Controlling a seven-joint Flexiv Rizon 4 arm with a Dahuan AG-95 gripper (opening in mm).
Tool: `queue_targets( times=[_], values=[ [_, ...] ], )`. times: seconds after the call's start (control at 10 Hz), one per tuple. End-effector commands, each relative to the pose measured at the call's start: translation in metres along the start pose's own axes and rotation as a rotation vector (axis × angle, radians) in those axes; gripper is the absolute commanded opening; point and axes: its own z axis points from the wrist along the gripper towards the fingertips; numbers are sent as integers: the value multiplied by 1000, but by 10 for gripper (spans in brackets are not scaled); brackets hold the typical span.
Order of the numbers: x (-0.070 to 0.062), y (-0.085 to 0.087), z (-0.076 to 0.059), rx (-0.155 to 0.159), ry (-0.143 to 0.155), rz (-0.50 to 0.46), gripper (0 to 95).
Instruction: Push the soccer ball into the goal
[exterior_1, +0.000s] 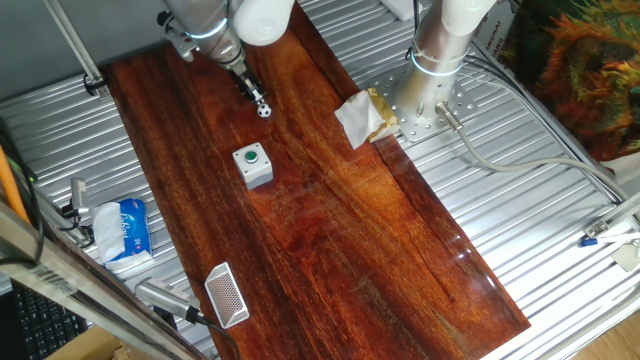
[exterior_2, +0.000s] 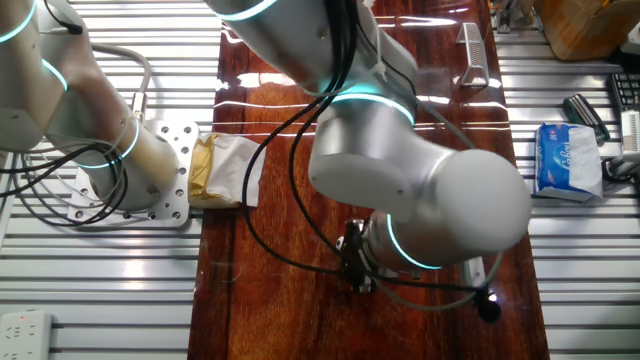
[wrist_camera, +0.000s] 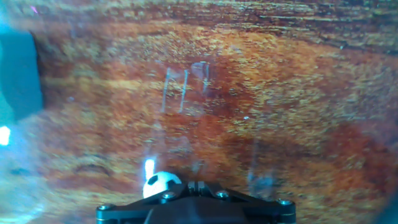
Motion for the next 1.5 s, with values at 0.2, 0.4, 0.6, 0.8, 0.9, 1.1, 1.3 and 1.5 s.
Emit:
queue_targets(
  times=[0.2,0.4,0.6,0.8,0.9,1.1,1.3,1.5],
  values=[
    [-7,35,1,-8,-14,87,0],
    [-10,51,3,-12,-22,117,0],
    [-11,69,5,-30,-28,173,0],
    [-14,80,8,-19,-30,201,0],
    [-13,80,7,-18,-28,196,0],
    [-9,77,4,52,-30,125,0],
    [-6,76,2,145,-37,36,0],
    [-3,79,0,152,-54,31,0]
  ],
)
